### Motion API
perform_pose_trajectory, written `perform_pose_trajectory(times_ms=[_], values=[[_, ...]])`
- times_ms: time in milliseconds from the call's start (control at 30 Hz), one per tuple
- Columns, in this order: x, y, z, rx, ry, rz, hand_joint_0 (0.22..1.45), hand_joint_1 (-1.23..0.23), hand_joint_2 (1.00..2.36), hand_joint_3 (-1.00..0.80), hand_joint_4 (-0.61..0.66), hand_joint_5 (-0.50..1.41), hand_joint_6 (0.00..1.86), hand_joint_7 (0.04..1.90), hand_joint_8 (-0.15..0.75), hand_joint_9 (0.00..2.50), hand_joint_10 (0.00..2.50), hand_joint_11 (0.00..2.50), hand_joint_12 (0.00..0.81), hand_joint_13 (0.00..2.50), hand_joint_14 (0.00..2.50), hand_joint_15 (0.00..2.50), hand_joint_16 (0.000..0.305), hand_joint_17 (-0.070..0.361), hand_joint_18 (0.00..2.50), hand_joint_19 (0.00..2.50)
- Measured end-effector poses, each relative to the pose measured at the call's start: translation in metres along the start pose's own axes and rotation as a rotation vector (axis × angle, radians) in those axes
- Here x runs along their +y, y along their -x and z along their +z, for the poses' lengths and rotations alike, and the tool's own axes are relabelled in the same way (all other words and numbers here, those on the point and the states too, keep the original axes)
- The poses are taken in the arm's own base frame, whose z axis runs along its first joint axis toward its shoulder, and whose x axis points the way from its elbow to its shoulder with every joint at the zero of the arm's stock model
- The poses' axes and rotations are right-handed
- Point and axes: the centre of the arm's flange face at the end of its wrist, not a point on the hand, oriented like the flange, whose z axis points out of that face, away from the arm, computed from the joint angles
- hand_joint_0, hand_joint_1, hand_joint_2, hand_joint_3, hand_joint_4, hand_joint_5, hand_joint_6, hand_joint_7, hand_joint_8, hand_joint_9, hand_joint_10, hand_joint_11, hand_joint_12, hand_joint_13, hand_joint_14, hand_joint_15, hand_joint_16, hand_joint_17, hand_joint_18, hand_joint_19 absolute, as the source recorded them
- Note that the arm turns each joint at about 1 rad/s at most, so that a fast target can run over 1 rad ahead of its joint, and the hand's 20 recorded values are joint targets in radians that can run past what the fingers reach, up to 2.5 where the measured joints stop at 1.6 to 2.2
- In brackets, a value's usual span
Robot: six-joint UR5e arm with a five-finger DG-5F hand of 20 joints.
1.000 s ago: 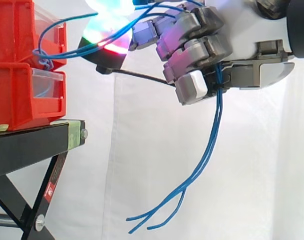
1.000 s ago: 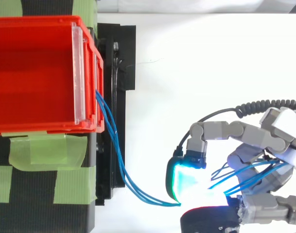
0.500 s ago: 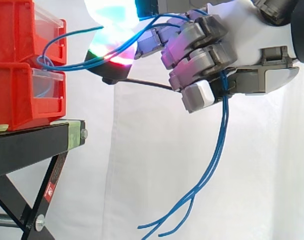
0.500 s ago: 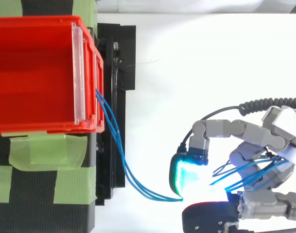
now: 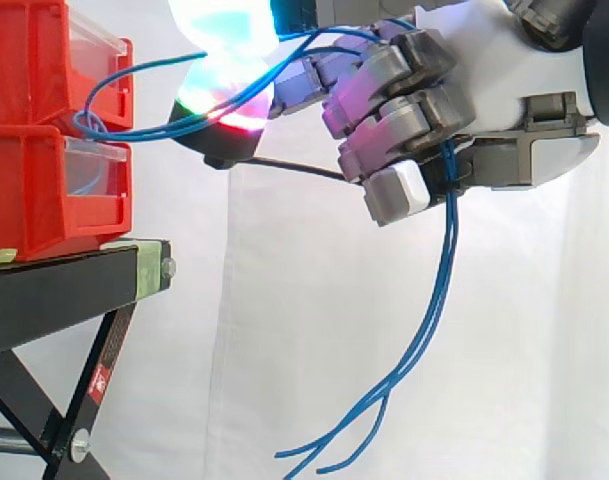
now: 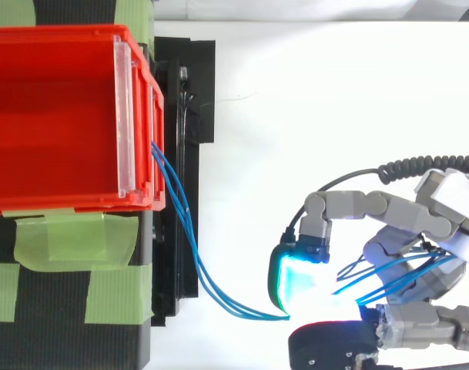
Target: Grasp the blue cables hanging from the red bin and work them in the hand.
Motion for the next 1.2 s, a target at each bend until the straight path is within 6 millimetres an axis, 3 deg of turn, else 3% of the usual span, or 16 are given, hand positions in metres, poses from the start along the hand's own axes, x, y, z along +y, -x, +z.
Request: perform_pose_trajectory(times_ms=[1200], values=[[-0.0001, 0.0002, 0.0002, -0.001, 0.0, 0.0, 1.05, -0.63, 1.02, 0.23, 0.23, 0.39, 0.27, 1.42, 0.58, 1.71, 2.5, 2.5, 0.706, 2.1, 2.5, 2.15, 0.21, 0.158, 2.5, 0.77]])
